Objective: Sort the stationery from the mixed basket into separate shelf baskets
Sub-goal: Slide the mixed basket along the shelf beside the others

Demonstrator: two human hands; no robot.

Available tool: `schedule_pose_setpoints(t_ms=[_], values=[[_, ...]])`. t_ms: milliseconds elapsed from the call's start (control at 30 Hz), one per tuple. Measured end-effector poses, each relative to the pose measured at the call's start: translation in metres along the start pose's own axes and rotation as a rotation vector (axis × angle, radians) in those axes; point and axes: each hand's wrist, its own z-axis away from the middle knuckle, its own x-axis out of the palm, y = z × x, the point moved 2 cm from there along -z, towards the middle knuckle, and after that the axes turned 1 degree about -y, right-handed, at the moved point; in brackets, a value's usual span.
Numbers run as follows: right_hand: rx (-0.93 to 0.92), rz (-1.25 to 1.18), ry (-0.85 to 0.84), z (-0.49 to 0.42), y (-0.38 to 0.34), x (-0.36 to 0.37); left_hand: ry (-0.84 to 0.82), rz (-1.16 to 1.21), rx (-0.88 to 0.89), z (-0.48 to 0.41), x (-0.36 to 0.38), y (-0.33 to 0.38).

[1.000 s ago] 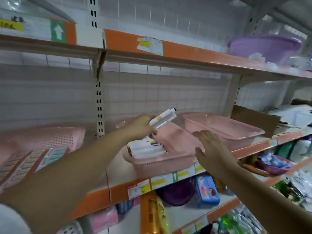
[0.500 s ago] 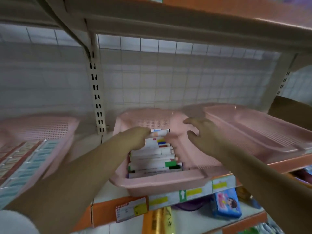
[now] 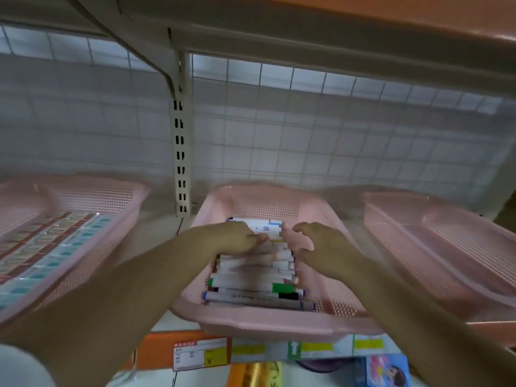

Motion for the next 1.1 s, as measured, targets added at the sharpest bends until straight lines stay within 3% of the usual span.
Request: schedule_pose_setpoints(t_ms=[267,633,1100], values=[[0.000,-0.161,0.031,0.002,0.003,-0.002,0.031,-0.178,0.040,0.006,0.000,-0.004],[-0.008,-0.183,0.054,0.004,0.003,-0.003,-0.024,-0.072,0.025,0.006,-0.002,-0.006],[-0.043,-0.011,0.032,0.002,0.002,0.001,0.023,-0.258,-0.009,0.003,-0.001,-0.008]])
